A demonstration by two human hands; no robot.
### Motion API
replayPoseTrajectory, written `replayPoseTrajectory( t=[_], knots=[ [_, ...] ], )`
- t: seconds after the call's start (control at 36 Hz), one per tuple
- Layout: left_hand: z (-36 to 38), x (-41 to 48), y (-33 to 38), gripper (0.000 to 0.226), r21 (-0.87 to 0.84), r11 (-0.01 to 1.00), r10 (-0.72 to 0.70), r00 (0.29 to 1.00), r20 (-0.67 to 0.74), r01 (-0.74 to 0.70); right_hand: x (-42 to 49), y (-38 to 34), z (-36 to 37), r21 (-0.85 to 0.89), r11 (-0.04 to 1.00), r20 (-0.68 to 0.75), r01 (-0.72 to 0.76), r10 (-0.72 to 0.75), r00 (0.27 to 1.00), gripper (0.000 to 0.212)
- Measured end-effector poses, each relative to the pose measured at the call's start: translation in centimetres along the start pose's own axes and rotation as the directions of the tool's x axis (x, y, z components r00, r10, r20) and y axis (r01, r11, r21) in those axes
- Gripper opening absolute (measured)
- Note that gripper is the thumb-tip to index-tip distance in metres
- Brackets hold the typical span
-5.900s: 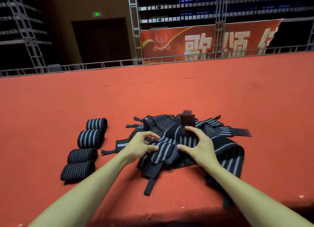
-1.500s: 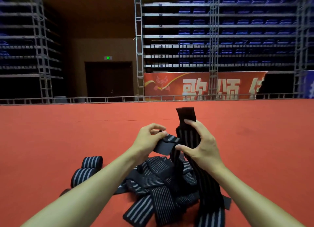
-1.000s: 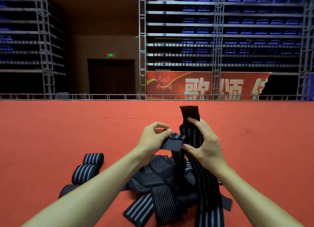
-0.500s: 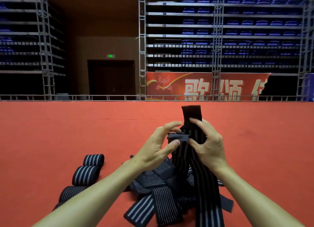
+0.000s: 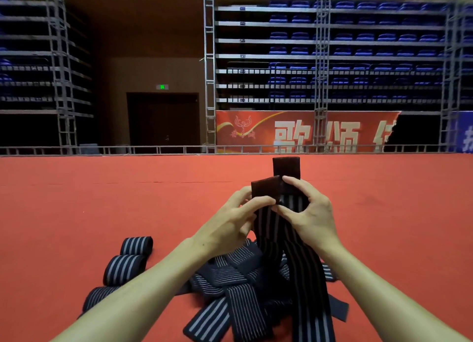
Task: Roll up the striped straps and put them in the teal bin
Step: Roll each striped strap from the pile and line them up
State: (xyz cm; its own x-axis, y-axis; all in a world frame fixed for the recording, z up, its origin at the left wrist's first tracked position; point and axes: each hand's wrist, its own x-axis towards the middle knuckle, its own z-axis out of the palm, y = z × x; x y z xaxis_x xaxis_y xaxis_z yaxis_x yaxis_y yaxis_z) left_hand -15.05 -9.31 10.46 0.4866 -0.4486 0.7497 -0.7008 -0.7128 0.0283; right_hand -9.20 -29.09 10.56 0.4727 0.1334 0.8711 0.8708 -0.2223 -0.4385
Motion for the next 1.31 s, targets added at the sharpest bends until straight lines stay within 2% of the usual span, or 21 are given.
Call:
replayPoseTrajectory(
  t=[0.11, 0.22, 0.36, 0.44, 0.56, 0.69, 0.81, 0.92, 1.08, 1.17, 1.31],
  knots=[
    [-0.1, 0.4, -0.4, 0.066, -0.01, 1.0, -0.006, 1.0, -0.017, 0.006, 0.1, -0.2, -0.1, 0.016, 1.0, -0.004, -0.015, 0.015, 1.0, 0.059],
    [0.0, 0.8, -0.5, 0.067, -0.095, 0.992, -0.084, 0.996, -0.021, 0.081, 0.2, -0.4, -0.2, 0.018, 0.999, 0.018, -0.036, 0.036, 0.999, 0.06],
    [0.1, 1.2, -0.5, 0.054, -0.166, 0.958, -0.23, 0.972, 0.037, 0.233, 0.6, -0.5, -0.3, -0.003, 0.998, 0.048, -0.057, 0.057, 0.997, 0.061],
    [-0.3, 1.7, -0.6, 0.061, -0.247, 0.923, -0.3, 0.954, 0.024, 0.296, 1.3, -0.4, -0.7, -0.011, 0.999, 0.086, -0.049, 0.05, 0.995, 0.059],
    [-1.6, 2.9, -1.2, 0.064, -0.319, 0.894, -0.344, 0.938, -0.039, 0.315, 3.4, -0.7, -2.2, -0.003, 0.997, 0.088, -0.081, 0.081, 0.993, 0.052],
    [-3.8, 5.7, -2.0, 0.056, -0.38, 0.874, -0.376, 0.917, -0.133, 0.304, 6.7, -1.4, -4.7, -0.004, 0.996, 0.036, -0.094, 0.094, 0.995, 0.051],
    [-6.3, 9.1, -1.9, 0.052, -0.372, 0.898, -0.345, 0.902, -0.258, 0.236, 9.9, -2.4, -6.4, 0.011, 0.997, -0.033, -0.078, 0.078, 0.996, 0.053],
    [-9.1, 12.4, -1.6, 0.052, -0.397, 0.898, -0.35, 0.857, -0.378, 0.191, 12.9, -3.8, -8.3, 0.052, 0.997, -0.094, -0.063, 0.067, 0.993, 0.053],
    [-12.0, 15.6, -1.7, 0.049, -0.324, 0.93, -0.322, 0.803, -0.501, 0.171, 15.5, -5.9, -10.3, 0.088, 0.994, -0.141, -0.069, 0.081, 0.987, 0.051],
    [-12.3, 16.2, -1.6, 0.049, -0.309, 0.932, -0.333, 0.776, -0.535, 0.187, 16.4, -6.6, -10.9, 0.089, 0.994, -0.166, -0.065, 0.079, 0.983, 0.05],
    [-12.1, 16.3, -1.4, 0.045, -0.283, 0.932, -0.349, 0.778, -0.522, 0.229, 17.3, -7.2, -11.4, 0.12, 0.99, -0.184, -0.071, 0.093, 0.979, 0.048]
  ],
)
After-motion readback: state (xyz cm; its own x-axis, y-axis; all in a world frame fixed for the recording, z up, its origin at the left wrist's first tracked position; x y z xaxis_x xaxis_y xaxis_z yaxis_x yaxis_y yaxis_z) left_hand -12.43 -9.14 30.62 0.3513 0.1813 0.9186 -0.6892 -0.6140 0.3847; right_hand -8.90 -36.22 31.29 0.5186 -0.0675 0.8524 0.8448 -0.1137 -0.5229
